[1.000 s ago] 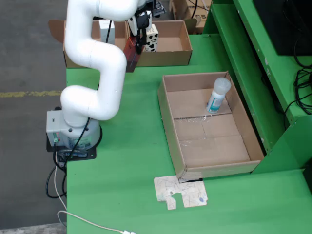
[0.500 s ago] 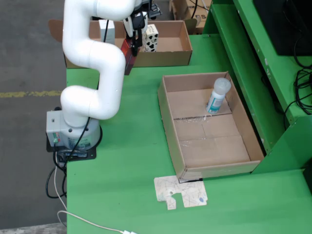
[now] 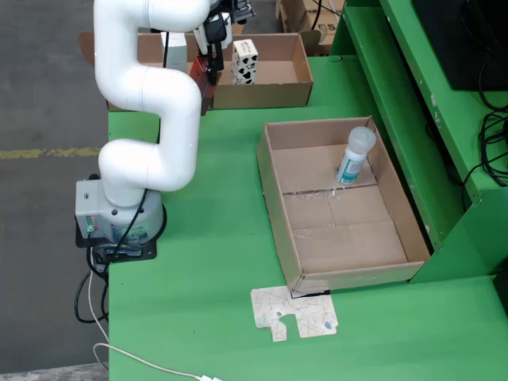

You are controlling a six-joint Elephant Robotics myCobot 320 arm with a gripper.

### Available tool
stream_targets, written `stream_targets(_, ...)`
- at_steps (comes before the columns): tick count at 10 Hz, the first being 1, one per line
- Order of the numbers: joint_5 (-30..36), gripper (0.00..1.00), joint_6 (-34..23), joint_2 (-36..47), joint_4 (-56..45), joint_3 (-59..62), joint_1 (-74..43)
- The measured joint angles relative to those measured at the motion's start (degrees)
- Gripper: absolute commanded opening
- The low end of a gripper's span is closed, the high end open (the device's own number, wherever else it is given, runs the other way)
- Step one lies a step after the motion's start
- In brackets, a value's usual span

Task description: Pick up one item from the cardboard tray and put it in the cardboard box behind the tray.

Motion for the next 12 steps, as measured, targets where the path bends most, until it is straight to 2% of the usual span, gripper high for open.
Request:
stream_targets(8,-2.2,0.0,4.8,5.3,0.5,0.2,4.7)
stream_targets(12,-5.6,0.0,7.7,8.0,4.6,0.1,8.8)
